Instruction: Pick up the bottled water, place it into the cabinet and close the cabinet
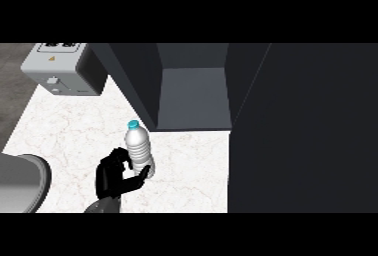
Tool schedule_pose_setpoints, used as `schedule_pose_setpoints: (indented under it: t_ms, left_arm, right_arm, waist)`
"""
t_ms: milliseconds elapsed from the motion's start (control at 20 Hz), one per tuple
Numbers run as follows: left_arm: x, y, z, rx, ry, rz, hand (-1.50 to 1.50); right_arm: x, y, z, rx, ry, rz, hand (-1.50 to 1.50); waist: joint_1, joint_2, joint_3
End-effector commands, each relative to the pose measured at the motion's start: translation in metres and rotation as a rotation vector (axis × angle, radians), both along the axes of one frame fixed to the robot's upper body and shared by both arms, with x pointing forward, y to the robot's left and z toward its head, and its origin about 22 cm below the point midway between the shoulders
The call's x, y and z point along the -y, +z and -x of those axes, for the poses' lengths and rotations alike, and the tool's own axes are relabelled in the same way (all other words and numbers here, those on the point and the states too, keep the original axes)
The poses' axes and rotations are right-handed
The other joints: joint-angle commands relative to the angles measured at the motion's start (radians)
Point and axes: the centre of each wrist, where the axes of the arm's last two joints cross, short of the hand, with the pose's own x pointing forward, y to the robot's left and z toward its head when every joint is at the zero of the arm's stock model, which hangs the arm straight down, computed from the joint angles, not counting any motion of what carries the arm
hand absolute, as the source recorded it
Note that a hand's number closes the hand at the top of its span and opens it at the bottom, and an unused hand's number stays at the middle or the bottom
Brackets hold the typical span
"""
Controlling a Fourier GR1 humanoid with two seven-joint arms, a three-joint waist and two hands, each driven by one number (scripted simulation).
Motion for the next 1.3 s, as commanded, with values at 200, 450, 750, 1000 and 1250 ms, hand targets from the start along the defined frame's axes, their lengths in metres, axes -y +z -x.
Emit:
schedule_pose_setpoints:
  t_ms: [200, 450, 750, 1000, 1250]
  left_arm:
    - [0.039, 0.013, 0.004, 0.029, -0.273, 0.1, 1.5]
    - [0.051, 0.048, -0.02, 0.019, -0.31, 0.093, 1.5]
    - [0.087, 0.093, -0.034, 0.036, -0.326, 0.06, 1.5]
    - [0.109, 0.126, -0.065, 0.079, -0.313, -0.095, 1.5]
    - [0.132, 0.16, -0.091, 0.046, -0.311, -0.116, 1.5]
  right_arm:
    - [-0.006, 0.024, 0.006, 0.011, 0.005, -0.03, -1.5]
    - [0.01, 0.013, 0.003, 0.009, 0.0, -0.041, -1.5]
    - [0.004, 0.012, 0.008, 0.017, -0.017, -0.039, -1.5]
    - [0.008, 0.015, 0.003, 0.018, -0.02, -0.037, -1.5]
    - [0.004, 0.014, 0.003, 0.031, -0.009, -0.035, -1.5]
  waist:
    - [0.012, -0.001, -0.007]
    - [0.012, 0.0, -0.006]
    - [0.009, -0.003, -0.006]
    - [0.006, 0.002, -0.007]
    - [-0.007, 0.002, -0.007]
